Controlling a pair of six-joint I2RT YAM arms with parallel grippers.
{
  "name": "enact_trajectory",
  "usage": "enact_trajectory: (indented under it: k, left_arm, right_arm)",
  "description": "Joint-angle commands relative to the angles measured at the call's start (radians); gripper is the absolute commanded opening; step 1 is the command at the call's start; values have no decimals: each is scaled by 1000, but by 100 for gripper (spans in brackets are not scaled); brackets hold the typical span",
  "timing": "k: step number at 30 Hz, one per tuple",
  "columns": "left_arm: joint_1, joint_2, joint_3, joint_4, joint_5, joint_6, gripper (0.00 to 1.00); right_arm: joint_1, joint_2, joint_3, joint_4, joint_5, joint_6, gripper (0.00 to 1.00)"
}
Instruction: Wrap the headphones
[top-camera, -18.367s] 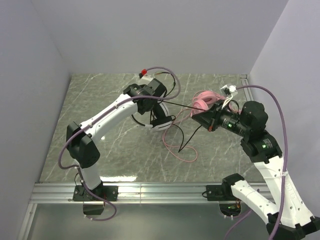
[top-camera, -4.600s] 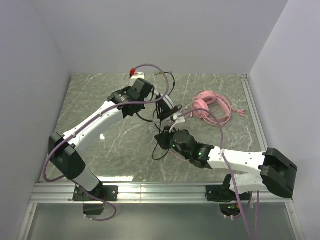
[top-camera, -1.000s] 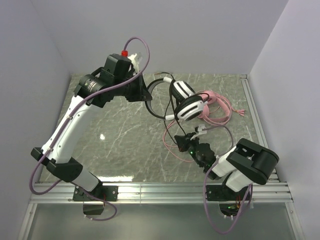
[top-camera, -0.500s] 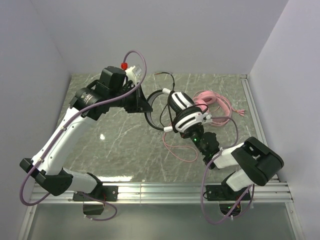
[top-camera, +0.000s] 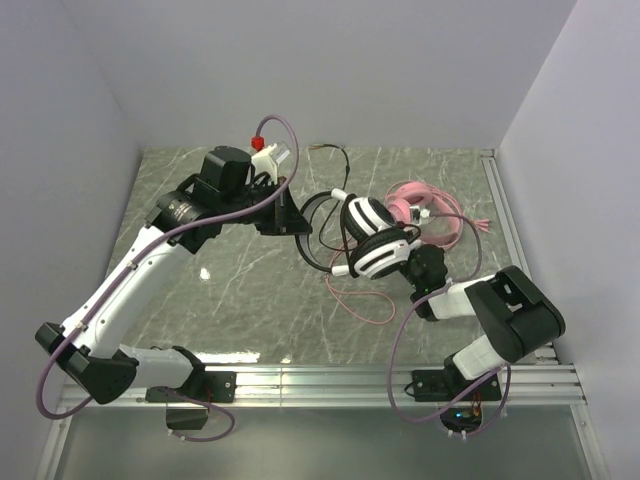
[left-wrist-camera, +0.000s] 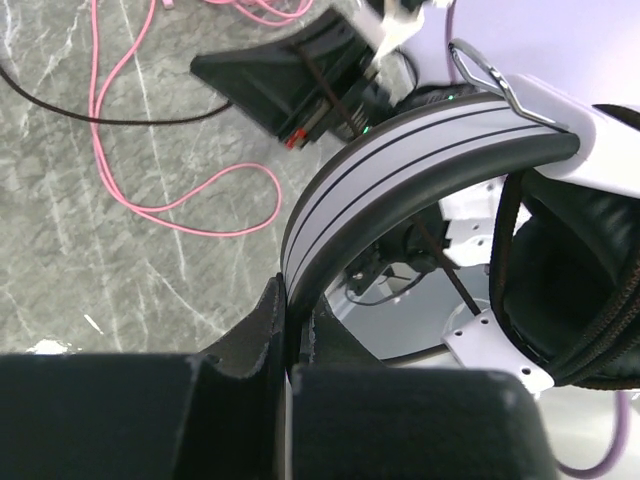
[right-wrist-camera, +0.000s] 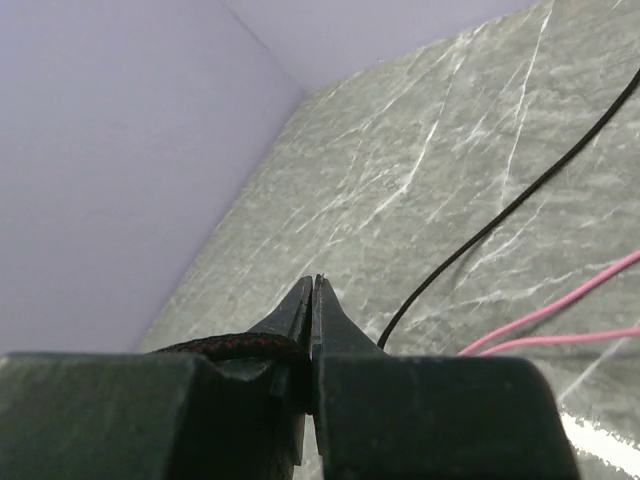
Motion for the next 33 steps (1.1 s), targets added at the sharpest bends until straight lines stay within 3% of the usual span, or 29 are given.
enact_trajectory:
  k: [1, 5, 12, 27, 33]
  left_arm:
    - [-10, -90, -8, 105, 197, 20, 0]
    - [-10, -97, -51, 92, 203, 56, 0]
    - [-10, -93, -100, 95, 164, 60, 0]
    - [-56, -52, -102, 78, 115, 65, 0]
    - [-88, -18, -71, 45, 63, 59, 0]
  right_arm:
    - [-61, -10, 61, -108, -27, 38, 6]
    - [-91, -52, 103, -197, -34, 25, 7]
    - [-110, -73, 118, -166, -18, 64, 15]
    - [-113, -196, 143, -175, 176, 7, 29]
    - [-114, -242, 155, -178, 253, -50, 29]
